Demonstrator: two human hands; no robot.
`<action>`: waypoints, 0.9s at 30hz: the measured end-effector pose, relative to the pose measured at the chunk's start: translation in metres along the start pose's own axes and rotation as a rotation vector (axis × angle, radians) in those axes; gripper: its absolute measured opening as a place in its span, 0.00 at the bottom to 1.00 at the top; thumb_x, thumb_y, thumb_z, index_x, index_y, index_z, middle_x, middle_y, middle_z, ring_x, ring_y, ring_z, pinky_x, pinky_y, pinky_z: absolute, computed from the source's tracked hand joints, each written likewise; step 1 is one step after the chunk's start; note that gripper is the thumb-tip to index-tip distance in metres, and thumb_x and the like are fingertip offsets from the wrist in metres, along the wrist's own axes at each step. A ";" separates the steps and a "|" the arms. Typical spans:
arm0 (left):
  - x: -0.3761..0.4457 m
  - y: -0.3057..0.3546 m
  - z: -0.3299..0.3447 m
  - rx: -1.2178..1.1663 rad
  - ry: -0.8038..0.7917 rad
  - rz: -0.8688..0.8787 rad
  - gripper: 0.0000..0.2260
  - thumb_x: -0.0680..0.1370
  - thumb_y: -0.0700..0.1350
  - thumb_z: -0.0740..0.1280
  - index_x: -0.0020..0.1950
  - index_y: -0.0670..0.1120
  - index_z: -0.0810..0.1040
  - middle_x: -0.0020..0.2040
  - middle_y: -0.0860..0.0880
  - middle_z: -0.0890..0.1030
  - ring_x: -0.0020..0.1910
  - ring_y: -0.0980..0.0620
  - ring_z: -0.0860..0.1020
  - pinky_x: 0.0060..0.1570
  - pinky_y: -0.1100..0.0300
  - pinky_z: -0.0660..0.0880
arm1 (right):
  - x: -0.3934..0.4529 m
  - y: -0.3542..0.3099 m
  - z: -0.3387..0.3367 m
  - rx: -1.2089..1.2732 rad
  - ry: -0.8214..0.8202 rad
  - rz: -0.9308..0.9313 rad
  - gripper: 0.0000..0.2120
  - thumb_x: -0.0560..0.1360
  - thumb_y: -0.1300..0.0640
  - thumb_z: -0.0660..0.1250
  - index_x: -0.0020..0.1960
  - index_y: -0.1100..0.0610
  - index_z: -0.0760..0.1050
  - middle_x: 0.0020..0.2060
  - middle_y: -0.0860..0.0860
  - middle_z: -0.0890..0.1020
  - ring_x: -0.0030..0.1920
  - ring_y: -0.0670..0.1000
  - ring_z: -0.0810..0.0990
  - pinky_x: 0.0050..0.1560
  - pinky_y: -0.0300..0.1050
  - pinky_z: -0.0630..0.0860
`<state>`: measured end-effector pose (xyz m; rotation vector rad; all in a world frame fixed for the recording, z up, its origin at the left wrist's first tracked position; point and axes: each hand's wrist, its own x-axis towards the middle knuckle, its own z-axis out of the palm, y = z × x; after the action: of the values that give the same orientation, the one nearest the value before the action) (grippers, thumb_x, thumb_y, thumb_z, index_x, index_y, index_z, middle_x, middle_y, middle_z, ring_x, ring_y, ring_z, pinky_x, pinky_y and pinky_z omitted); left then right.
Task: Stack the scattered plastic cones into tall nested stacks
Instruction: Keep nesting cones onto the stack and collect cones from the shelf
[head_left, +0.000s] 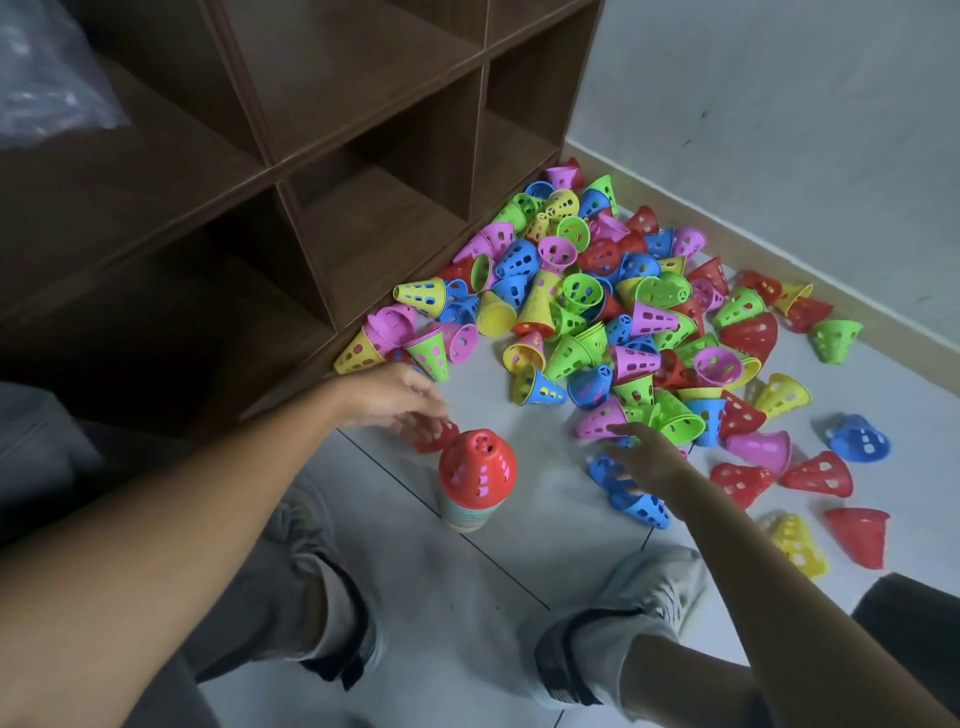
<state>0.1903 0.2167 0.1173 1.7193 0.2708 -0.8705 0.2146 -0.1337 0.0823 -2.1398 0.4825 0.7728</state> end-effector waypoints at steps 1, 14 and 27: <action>0.005 -0.008 0.000 0.031 0.068 -0.011 0.09 0.80 0.42 0.68 0.56 0.38 0.79 0.50 0.38 0.85 0.44 0.46 0.83 0.41 0.59 0.75 | 0.003 0.004 0.004 0.003 0.007 0.018 0.18 0.78 0.58 0.70 0.66 0.55 0.72 0.43 0.59 0.79 0.38 0.57 0.77 0.34 0.47 0.74; 0.041 -0.057 0.019 -0.309 0.071 -0.191 0.28 0.79 0.41 0.67 0.76 0.53 0.60 0.62 0.39 0.77 0.50 0.40 0.81 0.47 0.49 0.77 | 0.015 0.021 0.022 0.151 0.004 0.205 0.19 0.81 0.57 0.64 0.69 0.60 0.65 0.54 0.60 0.75 0.48 0.58 0.76 0.41 0.50 0.76; 0.045 -0.056 0.021 -0.425 0.621 -0.087 0.08 0.78 0.37 0.68 0.57 0.38 0.81 0.44 0.42 0.81 0.36 0.47 0.77 0.33 0.60 0.74 | -0.005 -0.002 0.011 0.210 0.223 -0.168 0.07 0.79 0.57 0.67 0.54 0.59 0.80 0.41 0.51 0.85 0.42 0.52 0.86 0.40 0.50 0.76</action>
<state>0.1803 0.2057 0.0442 1.5362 0.8840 -0.2804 0.2079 -0.1232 0.0815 -2.0464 0.4692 0.3745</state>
